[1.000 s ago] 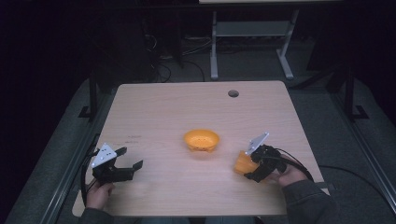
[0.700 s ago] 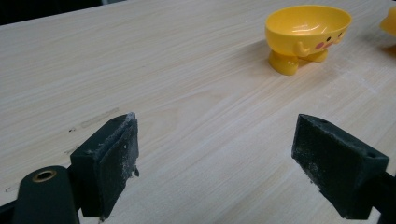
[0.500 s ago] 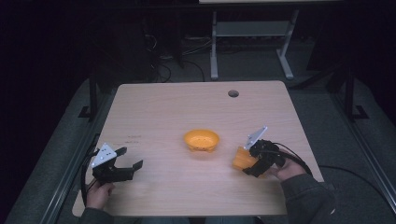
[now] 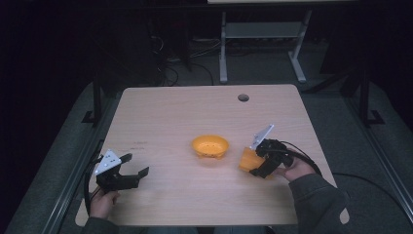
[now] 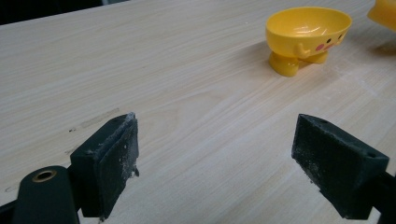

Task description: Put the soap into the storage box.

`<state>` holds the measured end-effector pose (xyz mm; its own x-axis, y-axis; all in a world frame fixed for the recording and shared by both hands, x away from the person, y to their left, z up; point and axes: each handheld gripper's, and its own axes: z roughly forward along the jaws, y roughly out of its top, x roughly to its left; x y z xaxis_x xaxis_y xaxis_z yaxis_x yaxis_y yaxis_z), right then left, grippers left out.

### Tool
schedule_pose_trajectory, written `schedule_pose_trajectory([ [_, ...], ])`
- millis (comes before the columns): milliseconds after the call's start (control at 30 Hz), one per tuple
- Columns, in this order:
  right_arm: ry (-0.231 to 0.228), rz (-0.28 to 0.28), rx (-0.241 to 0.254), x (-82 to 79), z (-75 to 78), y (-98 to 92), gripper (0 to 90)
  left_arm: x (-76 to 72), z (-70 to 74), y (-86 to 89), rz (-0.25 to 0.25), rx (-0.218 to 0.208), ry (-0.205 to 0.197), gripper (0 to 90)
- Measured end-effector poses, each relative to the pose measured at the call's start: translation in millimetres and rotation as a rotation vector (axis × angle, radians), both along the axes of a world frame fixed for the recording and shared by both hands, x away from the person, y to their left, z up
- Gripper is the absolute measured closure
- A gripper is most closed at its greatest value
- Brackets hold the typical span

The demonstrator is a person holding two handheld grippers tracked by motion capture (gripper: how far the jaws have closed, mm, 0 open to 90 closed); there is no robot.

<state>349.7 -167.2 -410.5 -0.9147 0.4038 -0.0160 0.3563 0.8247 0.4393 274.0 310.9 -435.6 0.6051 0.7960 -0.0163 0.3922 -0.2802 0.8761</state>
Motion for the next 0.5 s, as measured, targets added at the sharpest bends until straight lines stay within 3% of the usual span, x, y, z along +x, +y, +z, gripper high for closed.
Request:
schedule_pose_trajectory([
  [500, -0.009, 0.027, 0.02, 15.6, 14.5, 10.1, 20.6, 0.0, 0.0, 0.3, 0.001, 0.0, 0.002, 14.1],
])
